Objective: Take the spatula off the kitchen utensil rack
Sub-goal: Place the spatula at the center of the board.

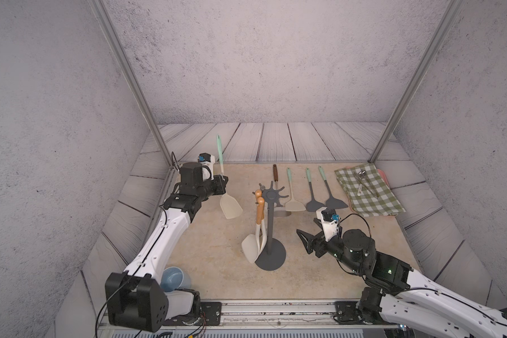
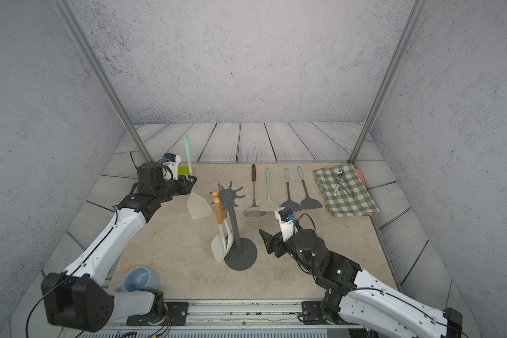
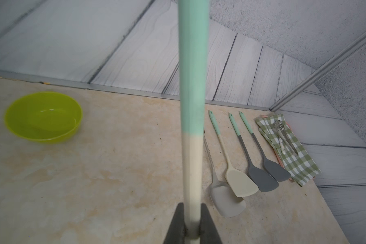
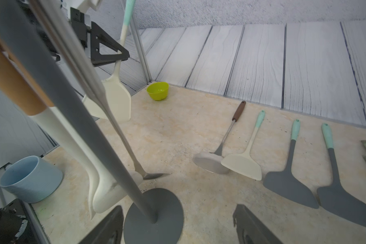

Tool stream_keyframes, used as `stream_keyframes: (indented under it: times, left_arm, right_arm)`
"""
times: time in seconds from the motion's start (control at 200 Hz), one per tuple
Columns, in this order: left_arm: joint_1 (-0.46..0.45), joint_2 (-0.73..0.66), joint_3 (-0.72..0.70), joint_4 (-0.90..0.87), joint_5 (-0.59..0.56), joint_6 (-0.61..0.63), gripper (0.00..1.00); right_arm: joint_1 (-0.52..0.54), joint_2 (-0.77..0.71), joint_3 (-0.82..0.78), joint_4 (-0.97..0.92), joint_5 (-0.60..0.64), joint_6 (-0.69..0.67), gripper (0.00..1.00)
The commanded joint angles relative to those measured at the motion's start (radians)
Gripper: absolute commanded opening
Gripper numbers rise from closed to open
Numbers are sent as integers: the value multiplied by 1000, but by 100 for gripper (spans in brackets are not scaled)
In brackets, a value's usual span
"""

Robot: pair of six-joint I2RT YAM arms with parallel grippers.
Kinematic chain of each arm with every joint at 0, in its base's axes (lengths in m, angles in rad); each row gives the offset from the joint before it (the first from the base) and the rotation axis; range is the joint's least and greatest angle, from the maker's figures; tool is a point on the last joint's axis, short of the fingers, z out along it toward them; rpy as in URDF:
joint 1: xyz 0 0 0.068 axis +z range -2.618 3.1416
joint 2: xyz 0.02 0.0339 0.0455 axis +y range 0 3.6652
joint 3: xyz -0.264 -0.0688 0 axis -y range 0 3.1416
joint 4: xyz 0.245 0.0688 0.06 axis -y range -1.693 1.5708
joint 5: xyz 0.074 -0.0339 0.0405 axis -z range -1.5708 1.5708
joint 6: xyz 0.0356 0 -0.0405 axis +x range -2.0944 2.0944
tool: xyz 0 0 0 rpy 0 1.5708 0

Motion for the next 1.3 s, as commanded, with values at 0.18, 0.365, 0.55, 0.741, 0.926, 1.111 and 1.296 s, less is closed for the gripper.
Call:
stream_keyframes:
  times: [0.18,0.365,0.55,0.741,0.926,1.111,1.296]
  left_arm:
    - [11,420,286,134,364,30,0]
    - [7,656,445,154,507,1,0]
    - [-9,806,505,219,550,-49,0]
    - [-39,952,628,130,571,-3,0]
    - [-71,1035,689,141,580,-28,0]
    - [-91,1095,715,128,553,-35,0]
    - [-92,1092,675,140,532,-37,0]
  right_arm:
    - [-177,26,-61,23,-183,53,87]
    - [-247,44,-90,54,-233,52,90]
    - [-302,64,-124,96,-295,81,92]
    - [-328,74,-133,110,-330,97,92]
    - [-337,81,-136,118,-351,107,92]
    - [-343,81,-138,118,-357,108,92]
    - [-349,80,-141,118,-363,112,92]
